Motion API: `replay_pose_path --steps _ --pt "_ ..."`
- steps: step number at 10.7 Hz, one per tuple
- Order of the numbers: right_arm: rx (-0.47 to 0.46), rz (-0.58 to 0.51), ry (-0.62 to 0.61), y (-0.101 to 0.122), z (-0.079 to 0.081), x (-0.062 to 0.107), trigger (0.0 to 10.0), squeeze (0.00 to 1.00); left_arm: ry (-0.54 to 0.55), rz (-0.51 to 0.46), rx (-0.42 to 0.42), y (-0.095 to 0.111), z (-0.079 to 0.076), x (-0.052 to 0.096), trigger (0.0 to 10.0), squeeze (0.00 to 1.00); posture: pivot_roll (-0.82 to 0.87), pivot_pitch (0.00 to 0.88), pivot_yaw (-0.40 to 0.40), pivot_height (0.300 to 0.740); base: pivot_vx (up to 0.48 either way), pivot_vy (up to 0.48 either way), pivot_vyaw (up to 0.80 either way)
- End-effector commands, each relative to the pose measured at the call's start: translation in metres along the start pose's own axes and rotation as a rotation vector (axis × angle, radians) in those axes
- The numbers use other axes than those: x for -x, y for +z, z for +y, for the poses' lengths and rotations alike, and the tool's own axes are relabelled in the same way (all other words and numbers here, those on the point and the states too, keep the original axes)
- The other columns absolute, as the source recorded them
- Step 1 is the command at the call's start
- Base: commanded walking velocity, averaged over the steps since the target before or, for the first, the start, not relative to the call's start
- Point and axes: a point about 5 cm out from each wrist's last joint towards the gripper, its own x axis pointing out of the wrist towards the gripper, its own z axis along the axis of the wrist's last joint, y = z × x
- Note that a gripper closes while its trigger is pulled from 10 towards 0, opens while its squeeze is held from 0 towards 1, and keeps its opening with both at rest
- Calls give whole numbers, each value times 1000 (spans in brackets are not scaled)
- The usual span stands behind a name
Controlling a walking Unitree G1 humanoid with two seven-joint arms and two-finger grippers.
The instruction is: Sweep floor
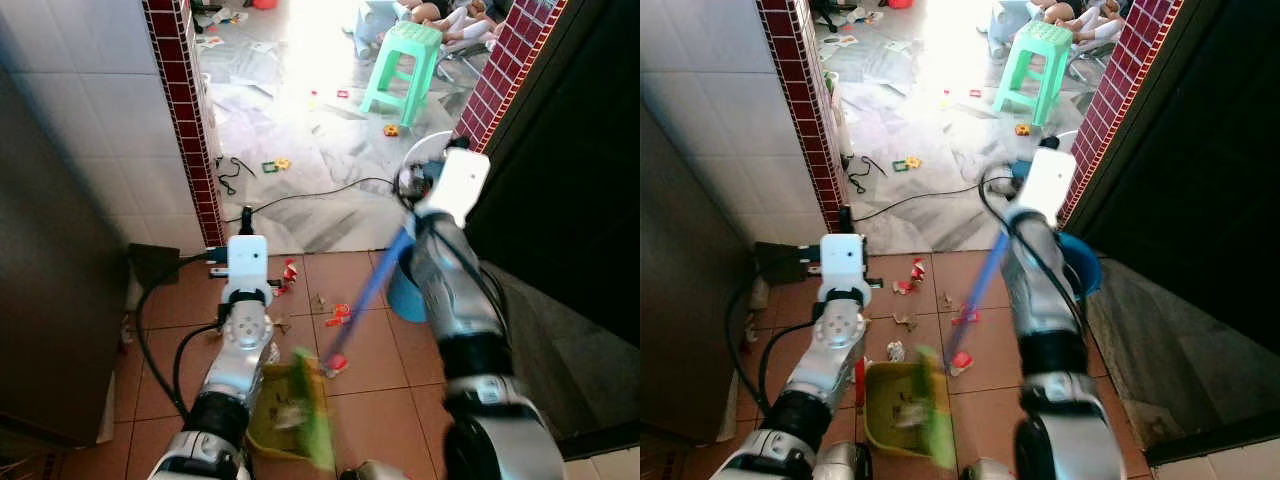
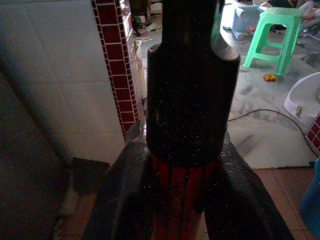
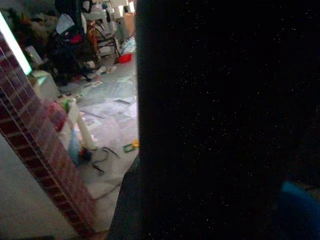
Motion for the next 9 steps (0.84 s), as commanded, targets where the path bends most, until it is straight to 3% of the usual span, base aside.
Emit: replay_pose_path --steps 1,2,4,7,8,9 --pt "-33 -39 -3 16 1 -5 10000 0 -15 19 7 -2 -8 1 10000 0 -80 73 -84 740 0 0 0" --pt "-42 -60 25 25 5 -8 10000 0 -19 20 9 -2 -9 -1 10000 0 -81 69 -87 740 0 0 0" --pt "115 -195 174 47 13 -10 10000 0 -23 23 8 -4 -11 -2 10000 0 -78 65 -91 740 0 0 0" --pt "244 -277 302 56 13 -9 10000 0 15 28 15 -6 -7 -4 10000 0 -72 59 -88 740 0 0 0" --pt "317 -314 335 55 10 -8 10000 0 45 29 28 -6 -3 -5 10000 0 -72 60 -87 740 0 0 0" --pt "322 -301 342 47 6 -8 10000 0 74 33 28 -6 0 -7 10000 0 -69 60 -86 740 0 0 0"
